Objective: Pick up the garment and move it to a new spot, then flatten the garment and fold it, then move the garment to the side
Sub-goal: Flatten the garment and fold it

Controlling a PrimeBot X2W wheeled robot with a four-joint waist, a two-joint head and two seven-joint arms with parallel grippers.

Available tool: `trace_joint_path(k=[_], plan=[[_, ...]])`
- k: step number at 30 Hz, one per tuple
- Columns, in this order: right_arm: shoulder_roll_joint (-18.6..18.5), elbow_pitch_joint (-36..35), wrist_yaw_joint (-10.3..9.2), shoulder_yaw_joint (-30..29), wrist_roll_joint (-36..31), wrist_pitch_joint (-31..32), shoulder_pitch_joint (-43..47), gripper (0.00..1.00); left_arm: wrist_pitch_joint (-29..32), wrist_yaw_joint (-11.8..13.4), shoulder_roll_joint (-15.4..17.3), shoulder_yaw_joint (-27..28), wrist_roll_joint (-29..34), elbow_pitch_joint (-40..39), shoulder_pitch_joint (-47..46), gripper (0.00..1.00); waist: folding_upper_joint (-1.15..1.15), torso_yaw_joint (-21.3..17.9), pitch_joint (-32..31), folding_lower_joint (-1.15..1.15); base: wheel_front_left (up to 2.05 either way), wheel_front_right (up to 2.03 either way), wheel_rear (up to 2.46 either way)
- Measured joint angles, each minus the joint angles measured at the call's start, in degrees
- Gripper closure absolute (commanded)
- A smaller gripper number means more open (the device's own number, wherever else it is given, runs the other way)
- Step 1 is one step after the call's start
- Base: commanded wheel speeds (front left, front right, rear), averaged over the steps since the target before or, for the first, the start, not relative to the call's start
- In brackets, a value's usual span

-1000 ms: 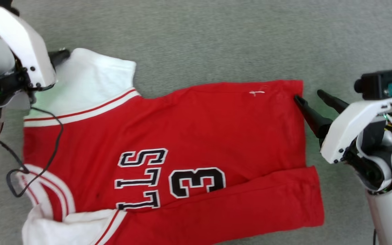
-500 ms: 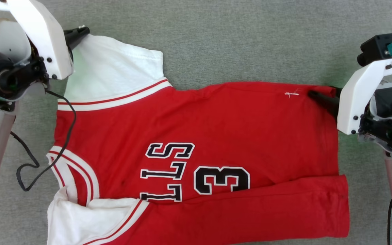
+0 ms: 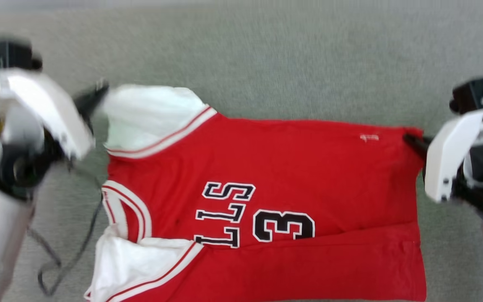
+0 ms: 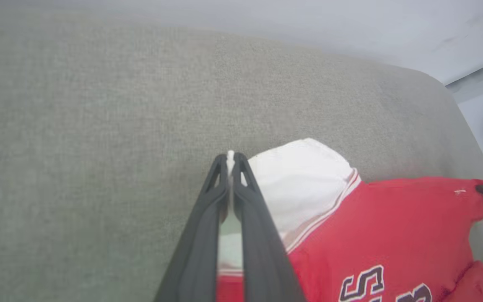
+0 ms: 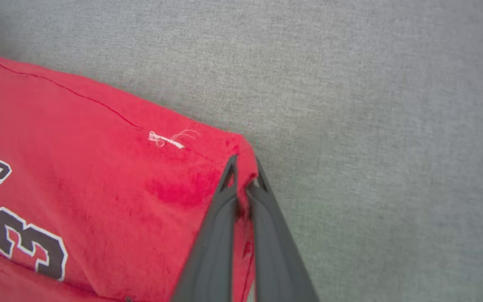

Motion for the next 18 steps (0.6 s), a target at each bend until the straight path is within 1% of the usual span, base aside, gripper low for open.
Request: trace_joint_path(k=[1,5,8,9,10,15,16,17,18], plan=[[0.00,-0.34,0.00,-0.35,0.13,0.00,1.72,1.00,-1.15,0.15,0.27,0.52,-0.59,-0.45,2.99,1.00,0.00,0.27,-1.21,0.00,0.00,0.00,0.00],[-0.03,-1.32,0.00,-1.83,0.58,-0.52,9.20,1.00,-5.21,2.53,0.47,1.69,-1.98,-3.13,14.64,1.00,0.00,1.51,-6.39,-0.01,0.00,0.00,0.00],[0.21,-1.96,0.00,-3.24,0.77,-0.86,14.65,1.00,-6.94,4.34,0.57,2.30,-3.01,-5.77,22.48,1.00,0.00,2.56,-10.17,-0.01,0.00,0.00,0.00],[0.21,-1.96,0.00,-3.24,0.77,-0.86,14.65,1.00,-6.94,4.34,0.57,2.30,-3.01,-5.77,22.48,1.00,0.00,2.56,-10.17,-0.01,0.00,0.00,0.00],[0.56,-2.11,0.00,-4.45,0.82,-1.19,18.19,1.00,-7.57,5.64,0.46,2.40,-3.92,-7.70,27.72,1.00,0.00,3.27,-12.44,-0.01,0.00,0.00,0.00],[1.75,-2.66,0.00,-6.35,1.03,-3.76,25.05,1.00,-9.32,9.01,0.01,2.86,-5.49,-12.45,38.15,1.00,0.00,4.88,-16.76,-0.02,0.00,0.00,0.00],[2.12,-2.49,0.00,-6.53,1.05,-4.11,26.13,0.87,-9.28,9.31,0.00,2.54,-5.55,-13.11,39.85,1.00,0.00,5.08,-17.33,-0.02,0.00,0.00,0.00],[2.12,-2.49,0.00,-6.53,1.05,-4.11,26.13,0.17,-9.28,9.31,0.00,2.54,-5.55,-13.11,39.85,0.83,0.00,5.08,-17.33,-0.02,0.00,0.00,0.00],[2.86,-2.07,0.00,-6.86,0.82,-5.47,28.22,0.00,-8.72,9.31,-0.36,1.48,-6.01,-14.11,42.47,0.46,0.00,5.22,-18.00,-0.02,0.00,0.00,0.00]])
